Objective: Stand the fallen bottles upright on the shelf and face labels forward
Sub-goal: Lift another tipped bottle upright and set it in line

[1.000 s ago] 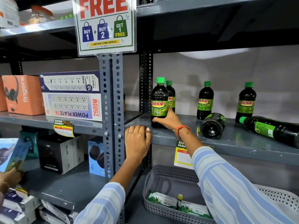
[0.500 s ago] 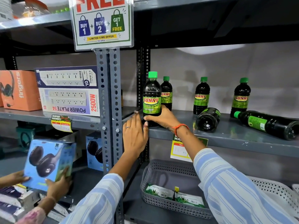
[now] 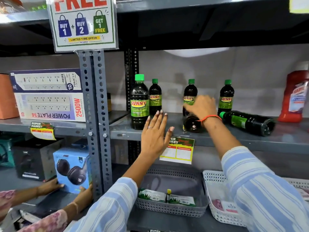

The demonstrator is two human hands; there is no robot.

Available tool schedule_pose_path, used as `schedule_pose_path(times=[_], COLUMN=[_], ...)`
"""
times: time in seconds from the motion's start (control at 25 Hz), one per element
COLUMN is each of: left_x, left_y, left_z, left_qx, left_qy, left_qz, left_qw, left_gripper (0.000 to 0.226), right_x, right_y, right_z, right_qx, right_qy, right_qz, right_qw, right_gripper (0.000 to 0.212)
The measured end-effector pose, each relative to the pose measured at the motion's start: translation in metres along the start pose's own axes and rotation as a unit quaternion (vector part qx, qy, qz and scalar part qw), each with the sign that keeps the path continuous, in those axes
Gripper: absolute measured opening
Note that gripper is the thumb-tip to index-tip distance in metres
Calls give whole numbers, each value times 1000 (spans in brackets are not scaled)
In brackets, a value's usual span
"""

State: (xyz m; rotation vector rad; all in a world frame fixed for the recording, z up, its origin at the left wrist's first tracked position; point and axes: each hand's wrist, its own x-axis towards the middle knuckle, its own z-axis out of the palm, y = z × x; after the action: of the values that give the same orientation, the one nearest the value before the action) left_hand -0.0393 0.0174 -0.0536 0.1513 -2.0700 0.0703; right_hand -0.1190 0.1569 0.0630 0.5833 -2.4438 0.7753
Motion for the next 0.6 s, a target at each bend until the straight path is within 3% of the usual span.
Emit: schedule_pose_path(times=[0.08,0.16,0.24,0.28,0.4,0.6], left_x=[1,5,9,11,13,10], left_y=[6,15,27,33,46,44], left_z=[0,-5,-9,-10,-5,5], left_qx=[-10,-17,-6,3,12,22], left_qy=[-10,-11,-33,-47,-42,-19], left_qz=[-8,-35,-48,-44,-29,-19], left_qw=[1000,999,998,998,999,999], left_gripper=[82,75,65,63,59,57], right_x=[0,-5,-8,-8,3,6], right_y=[18,29,30,35,38,42], right_z=[-12,-19,-12,-6,8,43], right_qx=[4,135,322,398,323,274], right_qy=[-100,-200,-171,-155,-205,-26], right_qz=[57,98,142,161,163,53], right_qw=[993,965,920,890,909,960], right_gripper=[50,52,69,64,44,75])
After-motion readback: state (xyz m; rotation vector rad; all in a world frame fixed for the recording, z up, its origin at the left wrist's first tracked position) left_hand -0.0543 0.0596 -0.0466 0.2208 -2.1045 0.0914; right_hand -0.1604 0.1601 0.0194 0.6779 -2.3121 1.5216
